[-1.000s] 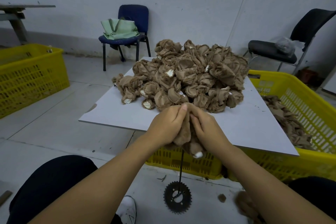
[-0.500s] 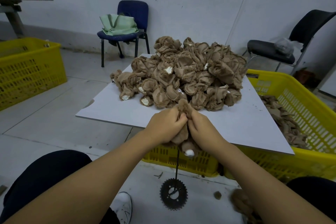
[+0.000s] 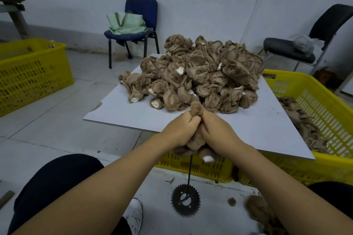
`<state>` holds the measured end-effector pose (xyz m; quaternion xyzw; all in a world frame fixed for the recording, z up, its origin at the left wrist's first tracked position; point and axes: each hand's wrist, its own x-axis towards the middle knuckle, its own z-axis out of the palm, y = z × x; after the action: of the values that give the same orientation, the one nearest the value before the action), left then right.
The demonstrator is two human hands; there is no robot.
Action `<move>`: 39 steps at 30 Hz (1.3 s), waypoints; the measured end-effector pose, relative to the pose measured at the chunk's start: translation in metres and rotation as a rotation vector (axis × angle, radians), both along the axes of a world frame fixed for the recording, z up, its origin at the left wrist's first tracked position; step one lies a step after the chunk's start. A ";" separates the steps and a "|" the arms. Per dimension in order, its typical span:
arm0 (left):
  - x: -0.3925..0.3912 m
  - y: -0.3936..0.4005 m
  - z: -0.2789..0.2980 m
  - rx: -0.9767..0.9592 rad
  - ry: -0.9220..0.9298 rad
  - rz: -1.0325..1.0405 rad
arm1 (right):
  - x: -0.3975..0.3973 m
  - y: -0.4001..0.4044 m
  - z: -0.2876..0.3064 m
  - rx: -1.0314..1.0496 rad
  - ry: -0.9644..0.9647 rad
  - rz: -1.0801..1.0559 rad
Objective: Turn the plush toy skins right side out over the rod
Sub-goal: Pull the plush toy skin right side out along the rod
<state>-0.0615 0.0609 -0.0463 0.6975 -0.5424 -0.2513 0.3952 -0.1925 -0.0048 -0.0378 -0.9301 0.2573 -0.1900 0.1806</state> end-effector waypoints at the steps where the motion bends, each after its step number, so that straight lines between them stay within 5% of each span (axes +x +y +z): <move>1: 0.001 -0.001 0.002 0.013 -0.034 -0.003 | 0.001 -0.001 0.000 0.019 0.003 -0.005; 7: -0.014 0.000 0.004 -0.249 -0.172 0.168 | 0.002 0.008 0.010 -0.089 -0.091 -0.041; 11: -0.008 -0.006 0.014 -0.395 0.325 -0.028 | 0.004 0.004 0.023 -0.335 -0.091 -0.108; 13: -0.006 -0.008 0.009 -0.356 0.422 -0.098 | 0.005 0.004 0.024 -0.401 -0.041 -0.105; 16: -0.007 -0.012 -0.001 -0.312 0.396 -0.160 | 0.008 0.008 0.018 -0.384 0.008 -0.062; 21: -0.010 -0.011 -0.002 -0.301 0.374 -0.094 | 0.001 0.001 0.014 -0.006 -0.182 -0.057; 27: -0.012 -0.011 0.005 -0.178 -0.066 0.089 | 0.005 -0.003 0.001 0.116 -0.242 -0.059; 33: -0.013 -0.007 -0.004 -0.044 -0.160 0.094 | 0.005 -0.001 -0.010 0.116 -0.088 -0.118; 39: -0.019 -0.011 0.015 -0.265 -0.096 0.184 | 0.005 -0.002 0.015 -0.120 -0.171 -0.125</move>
<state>-0.0805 0.0500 -0.0312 0.6971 -0.5230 -0.1065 0.4788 -0.1872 -0.0064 -0.0226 -0.9019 0.2865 -0.2944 0.1337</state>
